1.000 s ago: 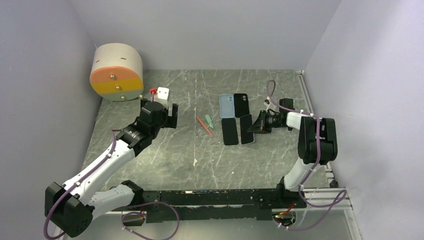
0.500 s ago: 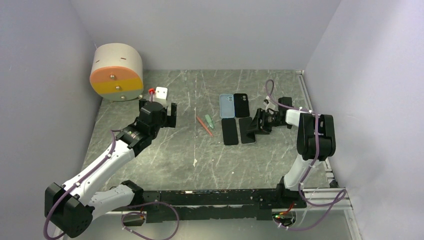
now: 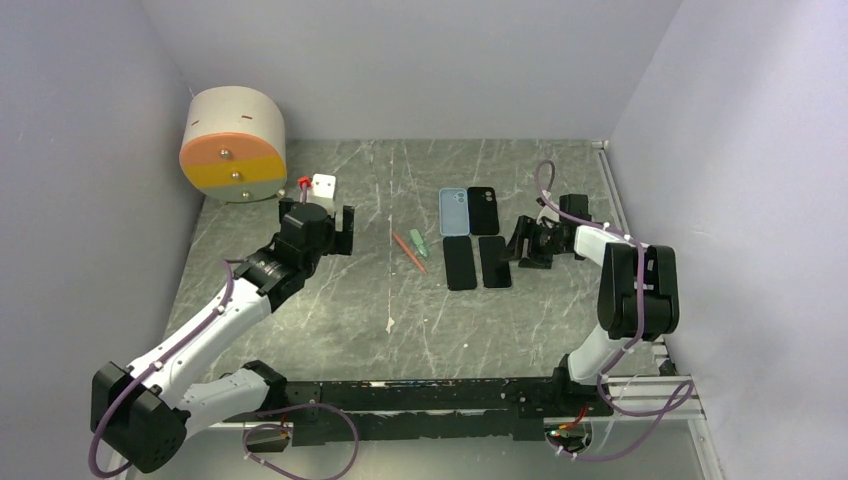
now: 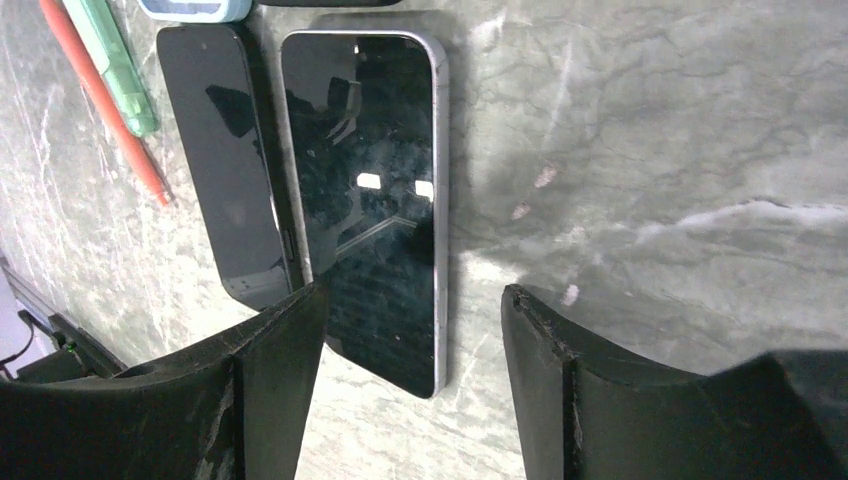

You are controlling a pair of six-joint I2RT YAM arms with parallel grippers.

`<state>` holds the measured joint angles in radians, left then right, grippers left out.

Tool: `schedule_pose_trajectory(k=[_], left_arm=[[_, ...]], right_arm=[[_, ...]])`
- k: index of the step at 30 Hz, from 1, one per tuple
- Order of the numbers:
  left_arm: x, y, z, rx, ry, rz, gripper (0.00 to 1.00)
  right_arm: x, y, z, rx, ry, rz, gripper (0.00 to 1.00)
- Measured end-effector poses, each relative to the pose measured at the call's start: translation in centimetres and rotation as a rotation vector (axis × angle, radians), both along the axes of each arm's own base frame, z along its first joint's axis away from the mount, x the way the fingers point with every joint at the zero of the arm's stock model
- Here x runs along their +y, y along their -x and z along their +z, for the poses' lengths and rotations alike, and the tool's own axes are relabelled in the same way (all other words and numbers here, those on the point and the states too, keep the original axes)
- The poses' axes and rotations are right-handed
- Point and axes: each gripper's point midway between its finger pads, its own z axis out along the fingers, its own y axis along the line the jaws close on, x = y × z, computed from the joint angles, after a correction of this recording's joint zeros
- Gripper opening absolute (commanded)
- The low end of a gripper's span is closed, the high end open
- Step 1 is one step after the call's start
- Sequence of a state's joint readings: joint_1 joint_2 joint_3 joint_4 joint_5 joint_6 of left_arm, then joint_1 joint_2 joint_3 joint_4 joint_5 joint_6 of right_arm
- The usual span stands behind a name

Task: Take the phone out of the phone case
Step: Place the phone at the center of the board, then adjust the phone at the center of the board.

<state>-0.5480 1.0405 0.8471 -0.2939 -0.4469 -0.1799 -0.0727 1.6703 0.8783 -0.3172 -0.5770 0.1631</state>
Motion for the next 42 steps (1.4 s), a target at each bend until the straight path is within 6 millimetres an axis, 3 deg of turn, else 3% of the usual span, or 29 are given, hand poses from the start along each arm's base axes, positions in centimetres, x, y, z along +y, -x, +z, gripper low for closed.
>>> schedule_pose_trajectory(k=[12, 19, 25, 34, 37, 42], left_arm=[[0.1, 0.0, -0.1, 0.002, -0.004, 0.008, 0.95], [0.3, 0.0, -0.1, 0.001, -0.01, 0.019, 0.95], [0.4, -0.1, -0.2, 0.002, -0.009, 0.022, 0.95], [0.5, -0.2, -0.6, 0.013, -0.004, 0.041, 0.95], [0.5, -0.2, -0.6, 0.013, -0.005, 0.045, 0.95], [0.6, -0.2, -0.6, 0.013, -0.007, 0.048, 0.95]], right_arm=[[2.8, -1.3, -0.1, -0.019, -0.058, 0.042, 0.61], [2.0, -1.4, 0.4, -0.018, -0.012, -0.035, 0.76], [0.9, 1.5, 1.9, -0.03, 0.034, -0.165, 0.85], [4.0, 7.9, 0.6, 0.052, 0.019, -0.194, 0.87], [4.5, 8.7, 0.3, 0.063, 0.007, -0.206, 0.87], [5.8, 8.1, 0.4, 0.046, -0.015, -0.191, 0.88]])
